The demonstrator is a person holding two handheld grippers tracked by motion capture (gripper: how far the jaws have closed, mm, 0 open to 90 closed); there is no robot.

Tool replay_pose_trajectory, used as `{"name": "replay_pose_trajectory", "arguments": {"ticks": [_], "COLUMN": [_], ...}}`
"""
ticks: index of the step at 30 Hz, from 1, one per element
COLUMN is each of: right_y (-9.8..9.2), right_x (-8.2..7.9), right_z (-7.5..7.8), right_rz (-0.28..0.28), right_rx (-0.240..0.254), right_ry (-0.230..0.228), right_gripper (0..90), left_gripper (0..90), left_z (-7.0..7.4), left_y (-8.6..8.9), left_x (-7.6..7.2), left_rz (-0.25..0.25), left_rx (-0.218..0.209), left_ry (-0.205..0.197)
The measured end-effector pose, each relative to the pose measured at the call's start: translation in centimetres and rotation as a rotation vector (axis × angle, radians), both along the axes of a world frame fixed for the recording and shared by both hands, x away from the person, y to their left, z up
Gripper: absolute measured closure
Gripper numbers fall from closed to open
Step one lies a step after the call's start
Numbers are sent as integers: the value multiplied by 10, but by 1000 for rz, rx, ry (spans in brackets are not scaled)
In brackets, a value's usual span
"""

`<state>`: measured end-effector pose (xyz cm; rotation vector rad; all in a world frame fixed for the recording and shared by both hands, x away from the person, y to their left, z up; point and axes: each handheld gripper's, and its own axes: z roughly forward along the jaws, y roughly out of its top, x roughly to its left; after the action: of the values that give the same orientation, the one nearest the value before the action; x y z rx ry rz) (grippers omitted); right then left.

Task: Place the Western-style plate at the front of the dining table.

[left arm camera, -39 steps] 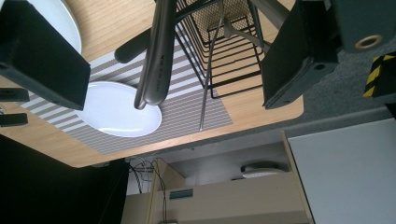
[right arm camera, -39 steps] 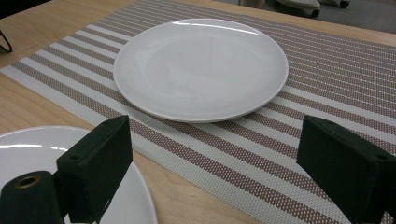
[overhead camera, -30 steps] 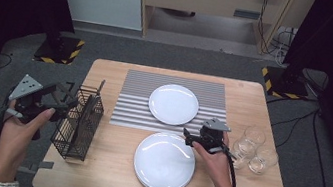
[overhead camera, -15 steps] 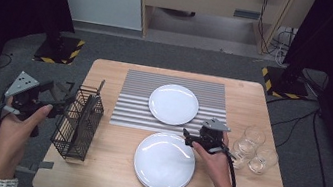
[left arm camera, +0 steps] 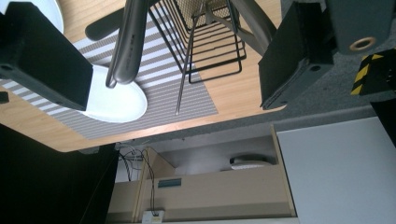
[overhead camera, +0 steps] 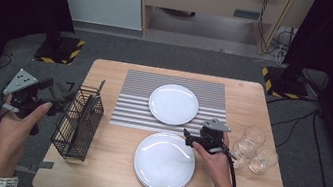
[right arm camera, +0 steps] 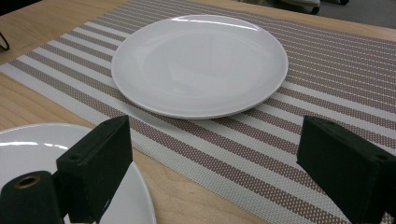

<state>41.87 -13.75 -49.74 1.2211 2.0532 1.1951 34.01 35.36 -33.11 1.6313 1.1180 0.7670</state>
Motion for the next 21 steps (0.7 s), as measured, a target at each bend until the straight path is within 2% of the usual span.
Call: {"name": "replay_pose_trajectory", "arguments": {"ticks": [5, 10, 15, 21], "right_y": [0, 0, 0, 0], "right_x": [0, 0, 0, 0], "right_z": [0, 0, 0, 0], "right_rz": [0, -1, -2, -1], "right_rx": [2, -1, 3, 2], "right_ry": [-1, 2, 3, 3], "right_gripper": [102, 102, 102, 102], "left_gripper": [91, 90, 90, 90], "left_z": [8, 11, 5, -10], "left_y": [4, 12, 20, 27], "left_x": [1, 3, 7, 10], "left_rz": [20, 53, 76, 86], "left_rx": [-10, -42, -52, -59], "left_ry": [-21, -34, -26, -5]}}
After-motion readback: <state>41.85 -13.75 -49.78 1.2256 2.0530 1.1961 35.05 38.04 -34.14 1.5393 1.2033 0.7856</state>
